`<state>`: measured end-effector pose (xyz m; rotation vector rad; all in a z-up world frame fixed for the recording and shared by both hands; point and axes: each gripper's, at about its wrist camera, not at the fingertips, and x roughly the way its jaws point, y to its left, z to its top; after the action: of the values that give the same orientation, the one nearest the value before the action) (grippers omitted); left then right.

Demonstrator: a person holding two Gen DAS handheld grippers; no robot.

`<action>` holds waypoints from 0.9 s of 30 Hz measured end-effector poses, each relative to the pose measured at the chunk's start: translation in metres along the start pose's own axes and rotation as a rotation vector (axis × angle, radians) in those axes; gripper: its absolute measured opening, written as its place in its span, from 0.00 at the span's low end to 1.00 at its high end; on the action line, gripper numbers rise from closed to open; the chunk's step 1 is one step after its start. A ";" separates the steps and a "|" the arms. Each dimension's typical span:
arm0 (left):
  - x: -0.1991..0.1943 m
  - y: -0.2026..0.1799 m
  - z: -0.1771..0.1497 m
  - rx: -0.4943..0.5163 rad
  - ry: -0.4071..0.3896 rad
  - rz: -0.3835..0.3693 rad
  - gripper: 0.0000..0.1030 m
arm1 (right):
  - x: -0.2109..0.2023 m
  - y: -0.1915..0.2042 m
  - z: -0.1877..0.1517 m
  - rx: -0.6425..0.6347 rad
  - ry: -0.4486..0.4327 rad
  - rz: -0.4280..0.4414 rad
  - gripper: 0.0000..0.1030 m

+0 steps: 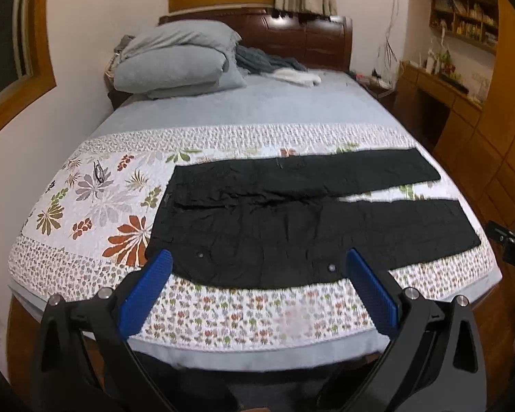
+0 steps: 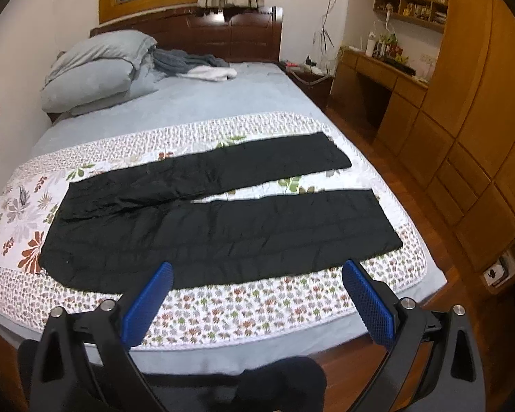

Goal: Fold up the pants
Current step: 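Grasp the waistband of the black pants with the left gripper while the right gripper grasps the leg hems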

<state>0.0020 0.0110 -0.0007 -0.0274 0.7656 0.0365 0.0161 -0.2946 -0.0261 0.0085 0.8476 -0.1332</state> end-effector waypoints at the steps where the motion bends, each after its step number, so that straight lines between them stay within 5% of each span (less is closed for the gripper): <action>1: 0.002 0.001 -0.001 0.002 0.000 0.000 0.98 | 0.000 -0.001 0.000 -0.004 -0.016 0.008 0.97; 7: 0.019 0.020 -0.004 -0.014 -0.036 0.015 0.98 | 0.015 -0.022 -0.001 0.028 -0.034 0.080 0.97; 10: 0.054 0.046 -0.002 -0.035 0.112 -0.014 0.98 | 0.032 -0.042 -0.002 0.064 -0.011 0.100 0.97; 13: 0.080 0.083 -0.006 -0.102 0.134 -0.002 0.98 | 0.053 -0.066 -0.004 0.078 -0.027 0.108 0.97; 14: 0.089 0.096 -0.006 -0.127 0.146 -0.009 0.98 | 0.078 -0.088 -0.006 0.128 0.033 0.156 0.97; 16: 0.110 0.127 -0.010 -0.206 0.162 -0.120 0.98 | 0.104 -0.113 -0.008 0.211 0.089 0.236 0.97; 20: 0.151 0.186 -0.017 -0.430 0.213 -0.225 0.98 | 0.155 -0.160 -0.020 0.363 0.168 0.295 0.97; 27: 0.234 0.247 -0.049 -0.696 0.359 -0.284 0.98 | 0.240 -0.230 -0.054 0.627 0.314 0.371 0.97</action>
<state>0.1259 0.2617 -0.2004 -0.8213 1.0697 0.0264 0.1044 -0.5463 -0.2310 0.7876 1.0732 -0.0435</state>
